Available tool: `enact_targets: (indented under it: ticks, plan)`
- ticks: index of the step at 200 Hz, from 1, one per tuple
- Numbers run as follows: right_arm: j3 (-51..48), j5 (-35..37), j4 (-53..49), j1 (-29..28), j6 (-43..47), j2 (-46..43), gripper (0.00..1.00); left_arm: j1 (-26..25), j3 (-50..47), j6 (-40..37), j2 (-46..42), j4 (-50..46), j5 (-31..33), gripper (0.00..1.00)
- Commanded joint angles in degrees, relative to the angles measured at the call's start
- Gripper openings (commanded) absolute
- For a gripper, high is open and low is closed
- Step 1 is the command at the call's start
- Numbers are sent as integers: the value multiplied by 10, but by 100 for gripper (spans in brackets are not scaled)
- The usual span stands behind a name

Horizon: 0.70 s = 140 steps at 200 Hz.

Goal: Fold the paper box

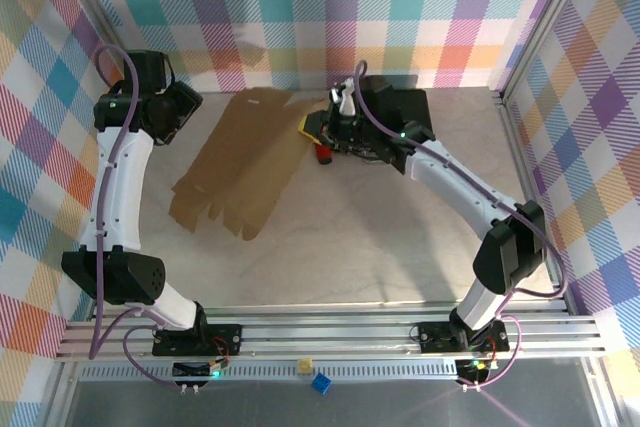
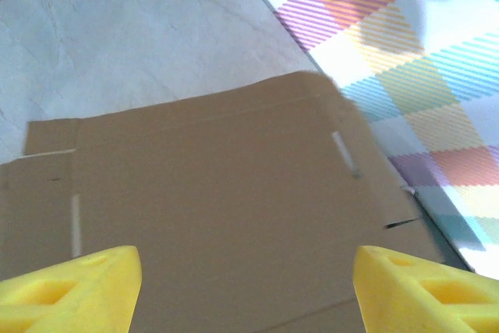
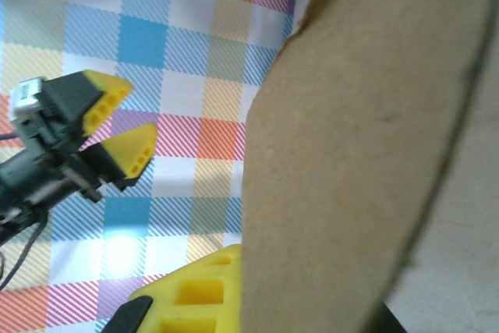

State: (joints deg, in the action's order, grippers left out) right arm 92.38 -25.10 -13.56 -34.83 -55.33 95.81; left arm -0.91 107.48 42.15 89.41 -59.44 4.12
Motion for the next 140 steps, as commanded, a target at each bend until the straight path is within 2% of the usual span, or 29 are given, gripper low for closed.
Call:
enact_targets:
  ticks: [1, 32, 72, 94, 140]
  plan:
    - [77, 20, -90, 17, 111, -13, 0, -33, 27, -15, -1, -45, -20, 71]
    - [126, 10, -104, 57, 137, -30, 0, -80, 10, -48, -39, -52, 2, 71]
    - [159, -4, -119, 93, 211, -50, 0, -88, -69, 33, -97, -38, -56, 72]
    - [189, 10, -157, 93, 271, -56, 0, -93, -85, 63, -110, -10, -89, 74]
    - [242, 105, -213, 94, 365, -85, 0, -110, -41, 38, -88, 7, -95, 73]
